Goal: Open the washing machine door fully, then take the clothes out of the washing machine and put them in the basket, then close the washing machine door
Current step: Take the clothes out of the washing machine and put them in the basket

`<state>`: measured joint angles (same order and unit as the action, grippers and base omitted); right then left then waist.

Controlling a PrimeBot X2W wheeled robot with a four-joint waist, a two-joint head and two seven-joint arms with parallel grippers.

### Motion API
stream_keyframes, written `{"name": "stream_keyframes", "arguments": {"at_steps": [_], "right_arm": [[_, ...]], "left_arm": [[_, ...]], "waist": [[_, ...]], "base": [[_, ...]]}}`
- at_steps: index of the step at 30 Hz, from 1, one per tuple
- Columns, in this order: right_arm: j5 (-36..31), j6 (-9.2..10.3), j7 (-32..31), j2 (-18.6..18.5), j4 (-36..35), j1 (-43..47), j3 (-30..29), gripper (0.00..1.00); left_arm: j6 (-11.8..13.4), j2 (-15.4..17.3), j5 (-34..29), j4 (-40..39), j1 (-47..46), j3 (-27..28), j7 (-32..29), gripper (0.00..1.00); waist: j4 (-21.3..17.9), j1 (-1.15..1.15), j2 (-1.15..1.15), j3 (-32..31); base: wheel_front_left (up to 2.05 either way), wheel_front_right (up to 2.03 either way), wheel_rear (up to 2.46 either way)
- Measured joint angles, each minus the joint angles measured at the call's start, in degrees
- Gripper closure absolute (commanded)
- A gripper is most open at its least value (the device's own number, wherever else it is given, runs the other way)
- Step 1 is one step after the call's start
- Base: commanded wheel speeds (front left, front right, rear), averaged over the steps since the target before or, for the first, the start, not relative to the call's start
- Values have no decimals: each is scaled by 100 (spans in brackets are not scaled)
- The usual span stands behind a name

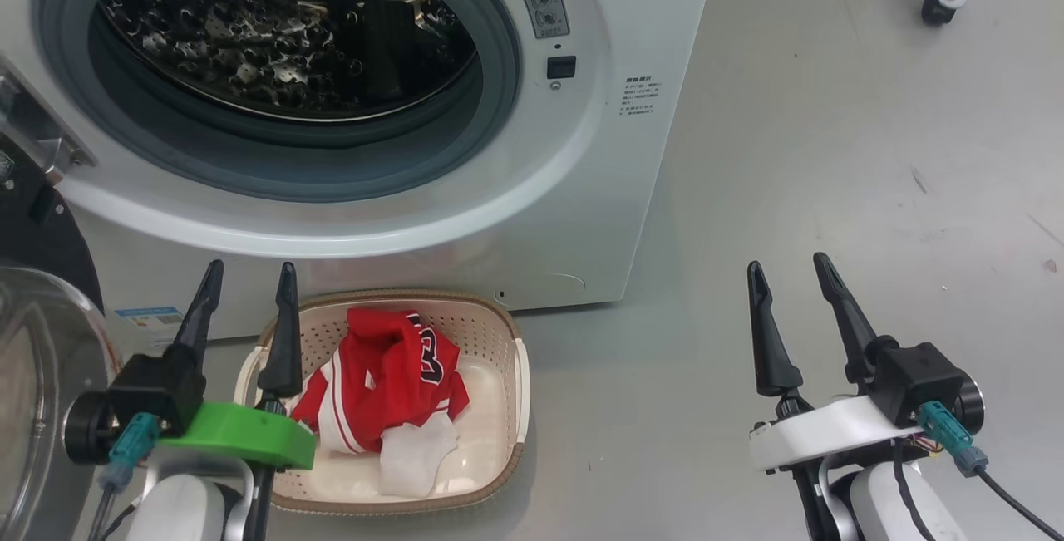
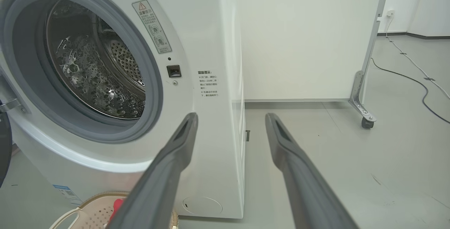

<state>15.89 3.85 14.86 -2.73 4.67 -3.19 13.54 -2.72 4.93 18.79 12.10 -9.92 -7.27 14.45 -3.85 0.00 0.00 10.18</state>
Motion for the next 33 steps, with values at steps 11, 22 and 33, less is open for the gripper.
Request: {"name": "stream_keyframes", "arguments": {"at_steps": [11, 22, 33], "right_arm": [[-49, -24, 0, 5, 38, 412, -38, 0], [-51, -24, 0, 15, 30, 709, -67, 0], [-98, -25, 0, 16, 2, 759, -48, 0]], "left_arm": [[133, -9, -74, -388, 875, -215, 0, 0], [145, -36, -74, -709, 1446, -427, -29, 0], [302, -21, -129, -1020, 1737, -404, -131, 0]], "waist": [[59, 0, 0, -409], [113, 0, 0, -654], [77, 0, 0, -729]], "base": [[0, 0, 0], [0, 0, 0], [0, 0, 0]]}}
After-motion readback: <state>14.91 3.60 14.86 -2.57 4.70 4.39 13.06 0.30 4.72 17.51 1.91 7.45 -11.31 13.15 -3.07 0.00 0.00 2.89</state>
